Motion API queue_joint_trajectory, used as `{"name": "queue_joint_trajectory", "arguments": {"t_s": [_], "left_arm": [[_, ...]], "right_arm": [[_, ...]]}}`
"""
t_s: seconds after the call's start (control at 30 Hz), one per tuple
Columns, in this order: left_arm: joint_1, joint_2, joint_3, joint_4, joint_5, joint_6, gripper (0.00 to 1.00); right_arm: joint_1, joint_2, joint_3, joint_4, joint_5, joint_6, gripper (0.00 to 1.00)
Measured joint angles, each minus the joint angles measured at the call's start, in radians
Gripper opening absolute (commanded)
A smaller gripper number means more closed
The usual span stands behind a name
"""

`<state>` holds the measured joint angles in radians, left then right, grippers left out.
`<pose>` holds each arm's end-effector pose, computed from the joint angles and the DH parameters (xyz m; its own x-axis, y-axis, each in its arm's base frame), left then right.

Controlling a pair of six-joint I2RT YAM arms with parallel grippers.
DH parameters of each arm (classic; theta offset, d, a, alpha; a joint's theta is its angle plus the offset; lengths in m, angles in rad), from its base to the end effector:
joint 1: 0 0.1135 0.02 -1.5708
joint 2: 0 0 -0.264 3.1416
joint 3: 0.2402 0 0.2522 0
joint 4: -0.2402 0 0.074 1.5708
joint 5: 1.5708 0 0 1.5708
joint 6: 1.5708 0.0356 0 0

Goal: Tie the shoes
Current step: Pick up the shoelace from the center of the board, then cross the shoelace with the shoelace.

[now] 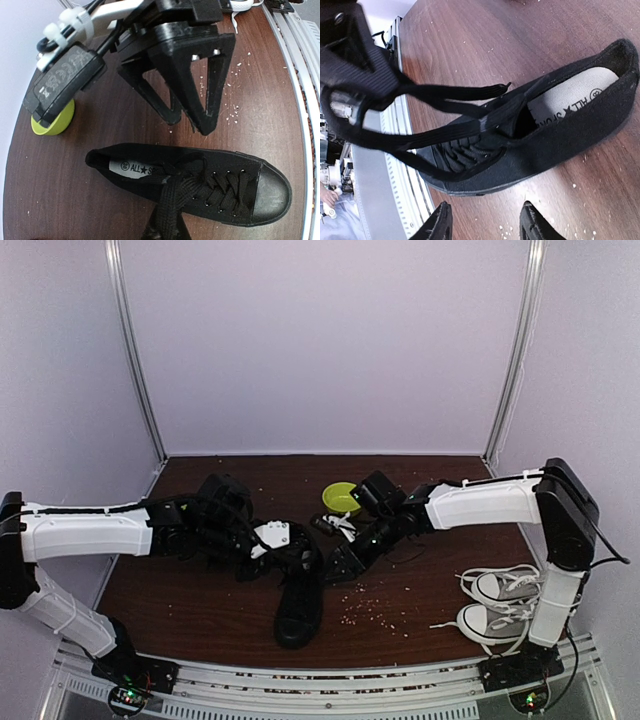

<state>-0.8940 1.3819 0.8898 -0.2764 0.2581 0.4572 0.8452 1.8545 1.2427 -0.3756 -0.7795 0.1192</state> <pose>0.1762 -0.2338 0.2346 -0.0071 0.6904 -0.7234 0.9716 0.1758 0.1582 0.2358 0.3036 0.1925 -0.6437 -0.5982 -0.4772 -0.7176 0.2553 0.6480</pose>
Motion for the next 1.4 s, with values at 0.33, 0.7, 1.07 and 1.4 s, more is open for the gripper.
{"name": "queue_joint_trajectory", "arguments": {"t_s": [0.33,0.7,1.07,1.4], "left_arm": [[0.0,0.0,0.0,0.016,-0.015,-0.05,0.0],[0.0,0.01,0.0,0.022,-0.02,-0.093,0.0],[0.0,0.023,0.0,0.04,-0.031,-0.119,0.0],[0.004,0.023,0.0,0.042,-0.045,-0.127,0.0]], "right_arm": [[0.022,-0.092,-0.124,0.126,0.046,0.016,0.42],[0.088,-0.172,-0.274,0.47,0.161,0.094,0.37],[0.286,-0.284,-0.37,0.607,0.417,0.005,0.29],[0.294,-0.214,-0.495,0.928,0.523,-0.071,0.34]]}}
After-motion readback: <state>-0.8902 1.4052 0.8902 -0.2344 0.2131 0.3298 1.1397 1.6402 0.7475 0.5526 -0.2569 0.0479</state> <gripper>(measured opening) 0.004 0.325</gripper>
